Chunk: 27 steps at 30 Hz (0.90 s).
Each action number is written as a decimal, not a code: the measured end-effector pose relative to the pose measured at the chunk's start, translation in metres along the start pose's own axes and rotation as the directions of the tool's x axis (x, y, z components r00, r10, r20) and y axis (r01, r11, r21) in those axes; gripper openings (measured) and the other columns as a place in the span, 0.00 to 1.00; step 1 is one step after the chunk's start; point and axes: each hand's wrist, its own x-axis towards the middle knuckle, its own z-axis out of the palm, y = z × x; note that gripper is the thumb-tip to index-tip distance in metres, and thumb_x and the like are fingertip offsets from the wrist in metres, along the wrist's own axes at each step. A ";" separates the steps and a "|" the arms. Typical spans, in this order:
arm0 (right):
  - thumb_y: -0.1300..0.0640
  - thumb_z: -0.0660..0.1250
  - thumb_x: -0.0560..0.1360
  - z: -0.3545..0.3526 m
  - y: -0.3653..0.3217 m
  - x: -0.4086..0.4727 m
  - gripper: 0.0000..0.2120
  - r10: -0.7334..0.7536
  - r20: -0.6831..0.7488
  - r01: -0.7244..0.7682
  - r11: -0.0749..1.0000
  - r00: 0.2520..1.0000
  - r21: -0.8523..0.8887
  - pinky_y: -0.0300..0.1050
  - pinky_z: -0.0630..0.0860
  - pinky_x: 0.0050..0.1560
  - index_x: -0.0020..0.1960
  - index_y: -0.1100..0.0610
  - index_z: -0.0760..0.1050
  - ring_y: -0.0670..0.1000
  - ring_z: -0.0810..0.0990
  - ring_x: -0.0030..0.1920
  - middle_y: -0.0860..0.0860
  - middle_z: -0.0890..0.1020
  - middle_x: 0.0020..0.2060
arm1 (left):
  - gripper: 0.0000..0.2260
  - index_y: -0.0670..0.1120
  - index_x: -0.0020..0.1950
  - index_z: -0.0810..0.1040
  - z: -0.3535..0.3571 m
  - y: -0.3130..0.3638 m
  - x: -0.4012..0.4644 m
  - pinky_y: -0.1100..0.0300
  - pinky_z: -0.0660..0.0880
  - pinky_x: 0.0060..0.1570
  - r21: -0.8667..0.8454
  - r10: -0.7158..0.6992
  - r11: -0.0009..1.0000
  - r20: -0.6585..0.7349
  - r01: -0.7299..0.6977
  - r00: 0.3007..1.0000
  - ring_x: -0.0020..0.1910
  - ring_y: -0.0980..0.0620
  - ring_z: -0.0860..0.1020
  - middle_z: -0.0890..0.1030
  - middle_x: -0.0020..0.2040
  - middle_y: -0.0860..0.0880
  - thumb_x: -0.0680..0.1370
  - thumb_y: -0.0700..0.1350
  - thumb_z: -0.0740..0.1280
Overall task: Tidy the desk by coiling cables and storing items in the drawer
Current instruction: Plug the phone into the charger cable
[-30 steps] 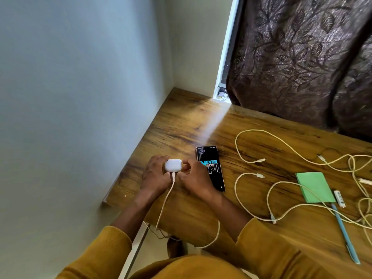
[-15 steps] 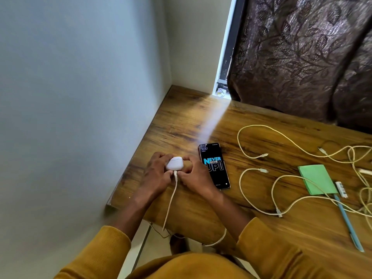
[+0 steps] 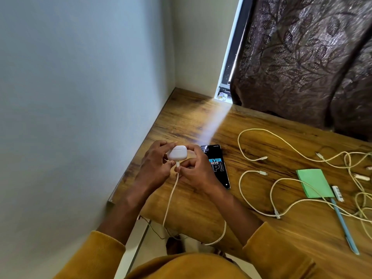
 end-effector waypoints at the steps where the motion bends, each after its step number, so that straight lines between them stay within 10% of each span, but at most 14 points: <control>1: 0.67 0.78 0.73 -0.001 -0.001 0.000 0.33 -0.010 -0.002 0.010 1.000 1.000 0.008 0.61 0.86 0.48 0.72 0.50 0.68 0.57 0.88 0.42 0.58 0.87 0.41 | 0.26 0.50 0.74 0.77 -0.002 0.002 0.000 0.64 0.80 0.52 0.002 0.008 1.000 0.002 -0.008 1.000 0.57 0.53 0.78 0.75 0.63 0.52 0.77 0.36 0.75; 27: 0.71 0.73 0.75 -0.034 -0.043 -0.039 0.31 -0.157 0.179 0.099 0.950 0.971 0.296 0.56 0.84 0.48 0.73 0.53 0.66 0.63 0.86 0.50 0.64 0.85 0.51 | 0.25 0.55 0.70 0.78 -0.026 0.040 -0.016 0.57 0.84 0.53 -0.448 0.102 0.892 0.055 -0.066 0.993 0.59 0.51 0.83 0.81 0.67 0.52 0.76 0.36 0.76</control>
